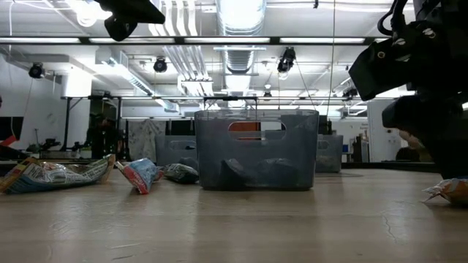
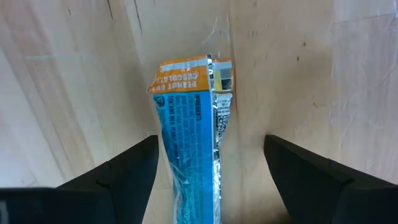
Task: Pick and place Granola Bars by type
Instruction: Put the yellow granola bar into the right black bin
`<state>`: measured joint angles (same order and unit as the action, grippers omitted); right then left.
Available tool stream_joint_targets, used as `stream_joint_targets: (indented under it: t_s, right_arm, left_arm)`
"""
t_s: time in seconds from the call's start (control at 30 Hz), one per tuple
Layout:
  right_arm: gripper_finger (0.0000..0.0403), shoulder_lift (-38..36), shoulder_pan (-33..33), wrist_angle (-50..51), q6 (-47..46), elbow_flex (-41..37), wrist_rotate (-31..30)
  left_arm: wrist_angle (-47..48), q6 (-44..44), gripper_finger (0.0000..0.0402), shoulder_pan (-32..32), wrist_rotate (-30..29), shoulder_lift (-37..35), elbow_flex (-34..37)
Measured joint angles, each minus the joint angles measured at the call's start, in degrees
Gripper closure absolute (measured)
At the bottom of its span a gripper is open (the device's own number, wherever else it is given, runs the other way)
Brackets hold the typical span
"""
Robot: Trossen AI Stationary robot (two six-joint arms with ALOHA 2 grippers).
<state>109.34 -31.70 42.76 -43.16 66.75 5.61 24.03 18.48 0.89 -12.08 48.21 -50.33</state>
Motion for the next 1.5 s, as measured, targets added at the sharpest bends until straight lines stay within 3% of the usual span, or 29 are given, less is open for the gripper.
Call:
stream_joint_targets:
  t_s: [1.5]
  right_arm:
    - [0.0142, 0.1, 0.0, -1.0, 0.1, -0.3, -0.8]
  left_arm:
    - [0.0, 0.6, 0.0402, 0.0, 0.0, 0.0, 0.0]
